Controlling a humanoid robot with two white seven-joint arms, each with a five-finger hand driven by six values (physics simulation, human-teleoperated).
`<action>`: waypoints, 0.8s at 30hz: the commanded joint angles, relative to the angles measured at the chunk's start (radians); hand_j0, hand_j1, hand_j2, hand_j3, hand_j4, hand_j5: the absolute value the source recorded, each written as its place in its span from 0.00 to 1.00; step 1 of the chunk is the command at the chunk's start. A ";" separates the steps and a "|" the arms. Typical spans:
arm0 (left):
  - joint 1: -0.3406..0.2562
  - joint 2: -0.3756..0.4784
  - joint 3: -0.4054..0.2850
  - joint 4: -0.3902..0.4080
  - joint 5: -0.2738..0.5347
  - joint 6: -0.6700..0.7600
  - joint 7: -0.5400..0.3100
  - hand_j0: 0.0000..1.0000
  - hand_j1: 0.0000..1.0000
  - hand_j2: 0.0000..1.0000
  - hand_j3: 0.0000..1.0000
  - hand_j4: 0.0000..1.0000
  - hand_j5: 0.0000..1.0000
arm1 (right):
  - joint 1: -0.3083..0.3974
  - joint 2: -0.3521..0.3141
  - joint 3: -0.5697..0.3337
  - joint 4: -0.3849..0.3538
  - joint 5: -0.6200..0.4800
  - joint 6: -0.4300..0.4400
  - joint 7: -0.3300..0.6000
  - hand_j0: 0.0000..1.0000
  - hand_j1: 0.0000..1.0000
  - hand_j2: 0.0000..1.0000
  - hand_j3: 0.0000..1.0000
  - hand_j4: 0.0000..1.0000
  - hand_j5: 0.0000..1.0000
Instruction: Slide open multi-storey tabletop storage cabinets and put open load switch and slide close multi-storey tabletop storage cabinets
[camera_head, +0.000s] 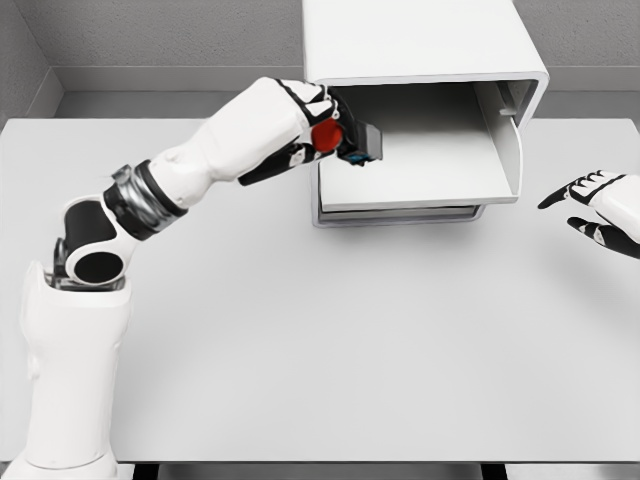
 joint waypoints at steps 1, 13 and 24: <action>0.000 -0.031 -0.002 0.018 -0.034 0.002 0.001 0.29 0.29 0.29 0.29 0.29 0.29 | 0.000 -0.001 0.000 0.001 -0.007 0.001 -0.001 0.60 0.60 0.60 0.60 0.60 0.60; -0.043 -0.034 -0.051 0.116 -0.068 0.002 0.001 0.29 0.29 0.29 0.29 0.29 0.29 | 0.002 0.002 0.000 -0.002 -0.007 0.001 -0.001 0.60 0.60 0.60 0.60 0.60 0.60; -0.072 -0.034 -0.078 0.209 -0.120 0.002 0.001 0.29 0.29 0.29 0.29 0.29 0.29 | 0.006 0.011 0.000 -0.004 -0.007 0.001 -0.001 0.61 0.61 0.61 0.61 0.61 0.61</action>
